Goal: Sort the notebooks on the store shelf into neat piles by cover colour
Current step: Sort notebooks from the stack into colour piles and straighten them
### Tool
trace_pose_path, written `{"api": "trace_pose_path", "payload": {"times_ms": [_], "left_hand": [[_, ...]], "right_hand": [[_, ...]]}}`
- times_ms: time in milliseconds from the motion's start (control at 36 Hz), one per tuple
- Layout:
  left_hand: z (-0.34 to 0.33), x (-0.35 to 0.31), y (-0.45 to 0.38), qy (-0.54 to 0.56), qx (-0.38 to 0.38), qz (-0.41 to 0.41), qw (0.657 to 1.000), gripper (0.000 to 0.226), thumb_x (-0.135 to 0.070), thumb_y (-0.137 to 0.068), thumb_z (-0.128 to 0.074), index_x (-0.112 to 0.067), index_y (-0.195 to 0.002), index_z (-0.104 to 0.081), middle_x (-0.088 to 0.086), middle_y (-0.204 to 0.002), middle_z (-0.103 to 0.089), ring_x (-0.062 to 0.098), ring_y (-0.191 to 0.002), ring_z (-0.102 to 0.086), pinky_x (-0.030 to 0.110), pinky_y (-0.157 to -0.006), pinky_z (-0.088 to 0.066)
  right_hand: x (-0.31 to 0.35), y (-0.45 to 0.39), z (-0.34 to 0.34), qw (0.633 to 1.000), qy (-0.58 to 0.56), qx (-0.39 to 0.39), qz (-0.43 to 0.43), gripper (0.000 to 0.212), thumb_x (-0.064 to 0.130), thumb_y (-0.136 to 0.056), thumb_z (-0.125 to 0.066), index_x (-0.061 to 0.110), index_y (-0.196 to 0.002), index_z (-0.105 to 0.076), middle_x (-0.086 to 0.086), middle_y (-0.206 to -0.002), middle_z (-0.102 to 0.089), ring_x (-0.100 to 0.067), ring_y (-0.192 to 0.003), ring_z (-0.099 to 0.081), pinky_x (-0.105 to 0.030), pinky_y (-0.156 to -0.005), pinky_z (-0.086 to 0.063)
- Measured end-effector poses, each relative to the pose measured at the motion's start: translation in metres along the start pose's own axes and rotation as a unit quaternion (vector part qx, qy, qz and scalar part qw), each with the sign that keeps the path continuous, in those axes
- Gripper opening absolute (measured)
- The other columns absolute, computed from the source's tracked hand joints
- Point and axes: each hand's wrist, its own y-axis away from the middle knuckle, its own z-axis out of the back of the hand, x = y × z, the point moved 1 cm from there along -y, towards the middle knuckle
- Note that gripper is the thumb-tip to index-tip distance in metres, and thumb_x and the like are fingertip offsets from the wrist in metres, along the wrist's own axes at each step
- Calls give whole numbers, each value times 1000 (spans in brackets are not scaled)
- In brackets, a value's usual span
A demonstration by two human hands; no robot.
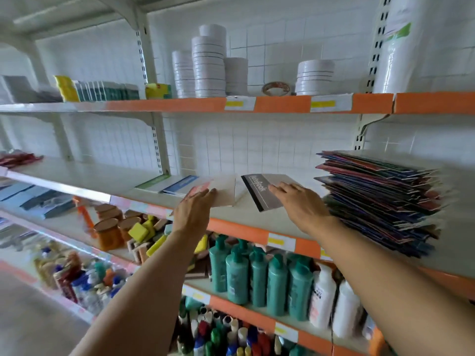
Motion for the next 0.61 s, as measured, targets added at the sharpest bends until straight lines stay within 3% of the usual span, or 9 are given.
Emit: {"api": "trace_pose_path", "payload": {"times_ms": [167, 389, 500, 611], "left_hand": [[-8, 73, 12, -18, 18, -17, 1000, 54, -7, -94, -42, -28, -144, -39, -1, -146, -44, 27, -123, -51, 38, -92, -47], [-14, 146, 13, -38, 30, -3, 999, 50, -16, -99, -40, -32, -146, -35, -4, -146, -44, 26, -125, -50, 37, -92, -47], [-18, 163, 9, -41, 34, -13, 998, 50, -13, -100, -37, -30, -147, -34, -2, -147, -43, 24, -126, -50, 34, -90, -46], [-26, 174, -1, -34, 47, -12, 998, 51, -15, -101, -36, -32, -148, -31, -4, -152, -36, 21, -134, -42, 31, -98, -41]], "right_hand": [[58, -16, -23, 997, -34, 56, -30, 84, -9, -90, -40, 26, -153, 4, -5, -157, -18, -28, -134, -35, -39, -100, -43], [103, -41, -47, 996, -31, 60, -64, 79, -7, -90, -42, 28, -153, -7, -6, -150, -29, -29, -127, -41, -39, -99, -44], [117, -50, -48, 994, -31, 68, -81, 68, -1, -96, -38, 27, -152, -12, -4, -154, -25, -28, -131, -38, -36, -102, -41], [122, -63, -50, 991, -48, 73, -101, 64, 5, -98, -41, 25, -152, -15, -4, -154, -28, -28, -133, -37, -38, -106, -37]]}}
